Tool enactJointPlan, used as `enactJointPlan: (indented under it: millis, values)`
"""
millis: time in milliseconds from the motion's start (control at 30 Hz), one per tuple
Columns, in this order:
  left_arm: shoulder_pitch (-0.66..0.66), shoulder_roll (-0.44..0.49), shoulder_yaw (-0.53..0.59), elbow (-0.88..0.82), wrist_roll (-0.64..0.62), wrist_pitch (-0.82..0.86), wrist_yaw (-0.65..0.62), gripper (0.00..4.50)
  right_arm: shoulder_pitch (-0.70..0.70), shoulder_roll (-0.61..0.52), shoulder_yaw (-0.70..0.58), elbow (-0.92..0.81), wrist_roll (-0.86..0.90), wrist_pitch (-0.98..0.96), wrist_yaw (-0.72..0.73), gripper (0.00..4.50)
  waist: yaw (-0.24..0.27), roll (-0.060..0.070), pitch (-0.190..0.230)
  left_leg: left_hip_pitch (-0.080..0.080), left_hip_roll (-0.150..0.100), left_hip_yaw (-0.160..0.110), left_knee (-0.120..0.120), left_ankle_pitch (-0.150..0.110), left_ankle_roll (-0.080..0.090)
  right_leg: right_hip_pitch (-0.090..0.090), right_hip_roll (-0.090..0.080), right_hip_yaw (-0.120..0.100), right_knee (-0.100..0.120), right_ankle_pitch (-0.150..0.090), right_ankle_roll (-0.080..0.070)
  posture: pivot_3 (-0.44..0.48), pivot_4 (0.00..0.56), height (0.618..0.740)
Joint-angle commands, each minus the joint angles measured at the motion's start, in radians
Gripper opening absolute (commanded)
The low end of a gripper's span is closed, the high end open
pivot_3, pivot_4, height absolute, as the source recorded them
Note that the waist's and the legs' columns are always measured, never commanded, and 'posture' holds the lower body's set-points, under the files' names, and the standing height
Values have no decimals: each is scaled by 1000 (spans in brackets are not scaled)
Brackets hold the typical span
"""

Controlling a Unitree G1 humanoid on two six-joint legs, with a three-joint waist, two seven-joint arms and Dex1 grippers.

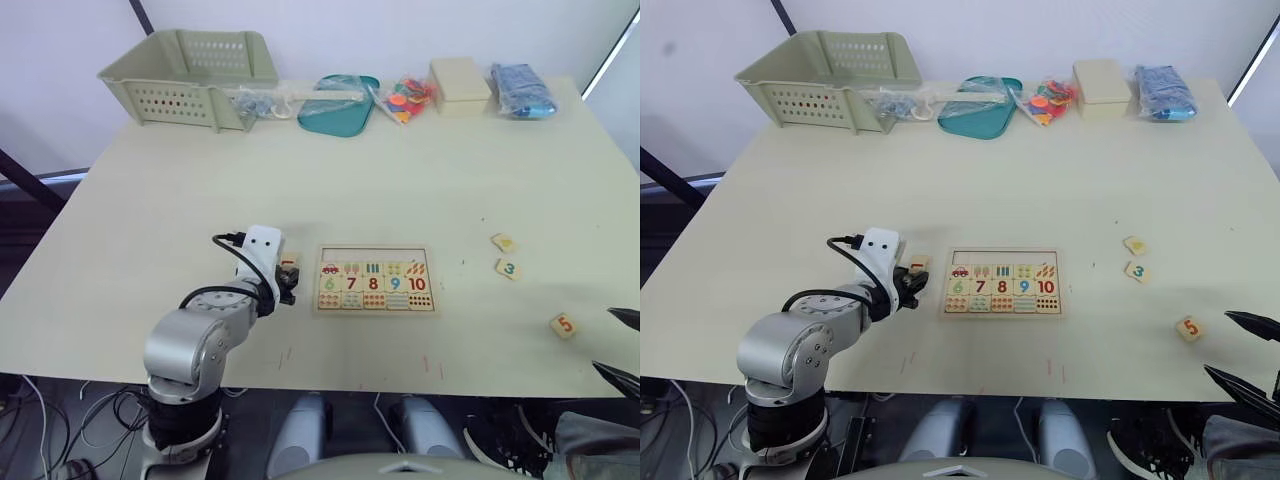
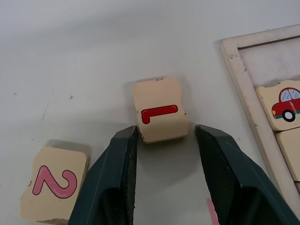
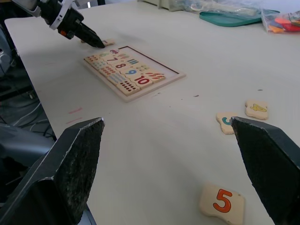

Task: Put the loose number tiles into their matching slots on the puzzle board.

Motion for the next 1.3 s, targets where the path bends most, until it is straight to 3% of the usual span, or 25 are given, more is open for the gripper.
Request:
enactJointPlan:
  millis: [33, 400, 433, 500, 700, 867, 1000, 1133, 1300]
  values:
    - [-8, -20, 7, 31, 25, 31, 16, 2082, 8, -1, -15, -18, 9, -7, 2, 4500, 0, 0, 0, 0, 0, 0, 0, 0, 0, 0, 0, 0, 0, 0, 0, 0, 150, 740]
    - [-27, -57, 1, 29, 64, 58, 35, 2082, 9, -8, -19, -18, 11, 0, 5, 4500, 0, 0, 0, 0, 0, -1, 0, 0, 0, 1, 0, 0, 0, 0, 1, 0, 150, 740]
    - [-27, -60, 3, 27, 66, 60, 34, 1478, 10, -8, -19, -19, 11, 0, 5, 4500, 0, 0, 0, 0, 0, -1, 0, 0, 0, 1, 0, 0, 0, 0, 1, 0, 150, 740]
    - [-26, -64, 6, 23, 69, 61, 33, 945, 12, -7, -19, -20, 12, 1, 4, 4500, 0, 0, 0, 0, 0, -1, 0, 0, 0, 1, 0, 0, 0, 0, 1, 0, 150, 740]
    - [-20, -31, 27, -9, 52, 53, -4, 947, 19, 9, -13, -35, 11, -4, -6, 4500, -1, -1, 0, 0, 0, -1, 0, 1, -1, 1, 0, 0, 0, 0, 1, 0, 150, 740]
    - [-15, 132, 42, -58, -13, -18, -142, 947, 30, 32, -14, -73, 18, -2, -32, 4500, -4, -2, 1, 0, 0, -1, -1, 2, -4, 0, 1, 0, 0, 0, 1, 0, 150, 740]
    - [-27, 334, 77, -14, -153, -168, -429, 947, 39, 55, -8, -135, 26, 19, -86, 4500, -2, -5, 3, -1, 0, -1, -1, 2, -4, -1, 0, -1, -1, 0, 1, 0, 150, 740]
    - [-59, 552, 32, 101, -181, -333, -642, 947, 48, 70, -1, -226, 34, 47, -146, 4500, -2, -3, 4, -1, 0, -2, -2, 2, -4, -1, 0, -1, -3, 0, 0, 0, 150, 740]
    - [-172, 730, -101, 264, -142, -620, -944, 947, 58, 102, 1, -314, 8, 19, -203, 4500, 2, -5, 6, -3, 0, -3, -2, 2, -4, -2, 0, -2, -4, 0, 0, 0, 150, 740]
